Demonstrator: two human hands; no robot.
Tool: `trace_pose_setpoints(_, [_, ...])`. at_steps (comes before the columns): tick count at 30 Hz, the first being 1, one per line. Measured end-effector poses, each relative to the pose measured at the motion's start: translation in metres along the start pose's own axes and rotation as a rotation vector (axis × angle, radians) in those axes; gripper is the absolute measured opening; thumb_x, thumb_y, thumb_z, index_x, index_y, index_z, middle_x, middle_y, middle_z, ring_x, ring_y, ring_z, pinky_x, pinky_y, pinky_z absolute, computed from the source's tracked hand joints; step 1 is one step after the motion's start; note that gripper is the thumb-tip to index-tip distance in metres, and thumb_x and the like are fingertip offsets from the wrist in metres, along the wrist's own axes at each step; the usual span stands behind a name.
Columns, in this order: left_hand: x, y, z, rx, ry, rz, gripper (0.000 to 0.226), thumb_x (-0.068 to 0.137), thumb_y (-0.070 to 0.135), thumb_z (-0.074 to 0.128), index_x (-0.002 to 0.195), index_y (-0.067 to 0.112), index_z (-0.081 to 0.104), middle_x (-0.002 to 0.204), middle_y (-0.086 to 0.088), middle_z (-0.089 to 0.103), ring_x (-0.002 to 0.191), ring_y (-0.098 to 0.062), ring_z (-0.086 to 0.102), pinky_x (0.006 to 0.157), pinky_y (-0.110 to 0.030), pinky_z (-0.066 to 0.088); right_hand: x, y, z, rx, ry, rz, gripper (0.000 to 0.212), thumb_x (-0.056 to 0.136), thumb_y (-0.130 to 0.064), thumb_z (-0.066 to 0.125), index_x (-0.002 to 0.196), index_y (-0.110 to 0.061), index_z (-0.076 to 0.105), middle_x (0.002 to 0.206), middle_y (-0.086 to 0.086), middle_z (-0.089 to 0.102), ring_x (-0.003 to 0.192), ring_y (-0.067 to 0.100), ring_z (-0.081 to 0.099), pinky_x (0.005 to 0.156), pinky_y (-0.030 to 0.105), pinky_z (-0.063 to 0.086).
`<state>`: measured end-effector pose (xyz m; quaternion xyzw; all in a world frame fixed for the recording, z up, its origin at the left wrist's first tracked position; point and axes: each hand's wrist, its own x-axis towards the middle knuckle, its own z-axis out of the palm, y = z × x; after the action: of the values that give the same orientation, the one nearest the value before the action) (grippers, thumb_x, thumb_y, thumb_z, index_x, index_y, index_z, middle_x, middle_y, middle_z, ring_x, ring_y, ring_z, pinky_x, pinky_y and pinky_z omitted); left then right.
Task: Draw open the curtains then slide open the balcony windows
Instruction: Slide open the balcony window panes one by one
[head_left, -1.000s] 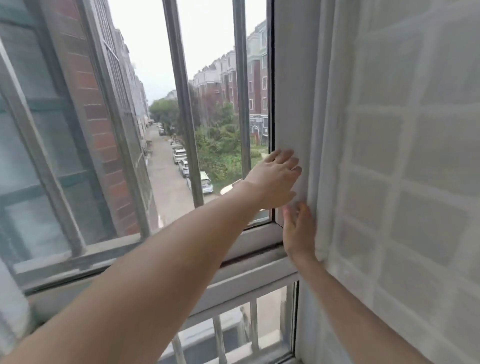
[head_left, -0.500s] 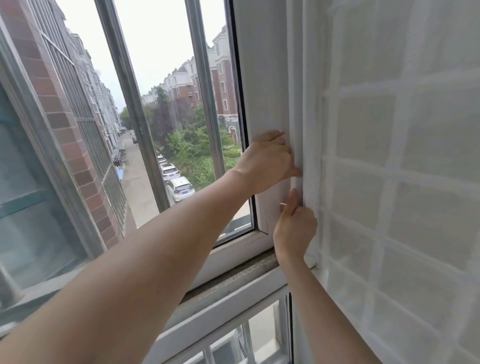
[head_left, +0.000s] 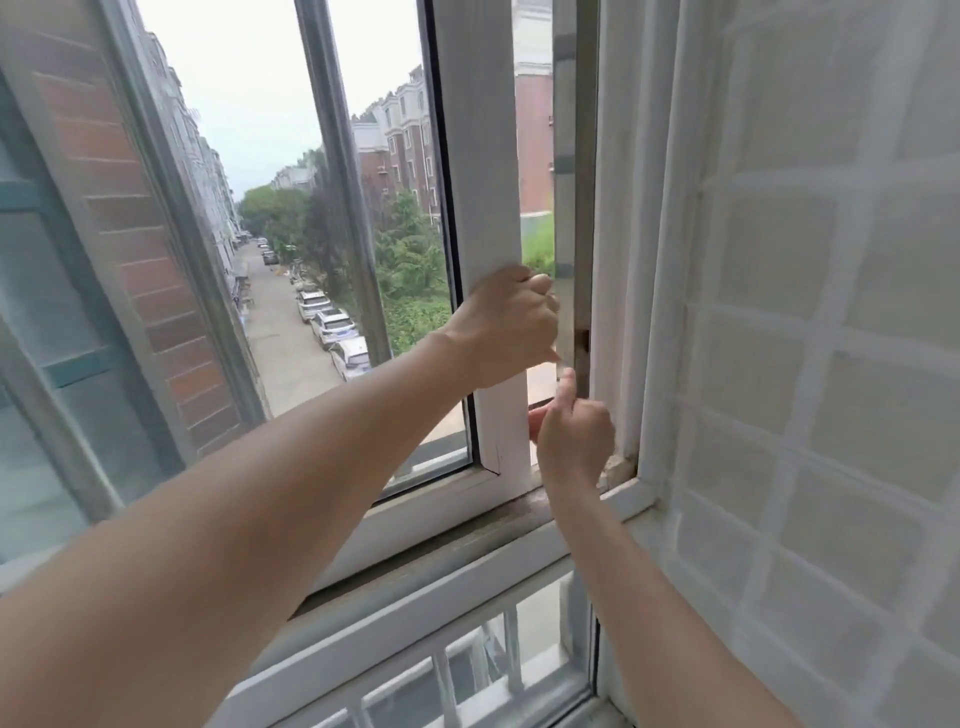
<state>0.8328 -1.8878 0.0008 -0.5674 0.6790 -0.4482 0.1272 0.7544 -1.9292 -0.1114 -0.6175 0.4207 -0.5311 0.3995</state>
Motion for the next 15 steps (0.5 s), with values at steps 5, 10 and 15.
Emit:
trace_pose_setpoints(5, [-0.073,-0.02,-0.029,0.013,-0.125,-0.01,0.033,0.077,0.044,0.073,0.06,0.015,0.07,0.072,0.004,0.068,0.078,-0.02,0.063,0.082,-0.031,0.042,-0.066,-0.011,0.035,0.064,-0.224,-0.037,0.055,0.101,-0.038,0.033,0.063,-0.006,0.055,0.06,0.006,0.057,0.058,0.018,0.049,0.061,0.031,0.036])
trace_pose_setpoints(10, [-0.117,-0.033,-0.057,0.156,-0.406,-0.01,0.054,0.097,0.055,0.035,0.091,0.014,0.07,0.099,0.003,0.068,0.1,-0.016,0.051,0.103,-0.035,0.03,-0.112,-0.021,0.047,0.48,-0.972,0.038,0.032,0.097,-0.046,0.044,0.123,-0.028,0.045,0.114,-0.013,0.059,0.105,-0.003,0.055,0.085,0.016,0.047])
trace_pose_setpoints(15, [-0.136,-0.034,-0.064,0.212,-0.522,-0.063,0.059,0.093,0.063,0.036,0.086,0.015,0.07,0.092,0.001,0.071,0.097,-0.018,0.06,0.112,-0.043,0.025,-0.133,-0.02,0.062,0.435,-1.006,-0.034,0.052,0.087,-0.04,0.06,0.132,-0.025,0.039,0.106,-0.014,0.065,0.089,-0.009,0.062,0.077,0.014,0.047])
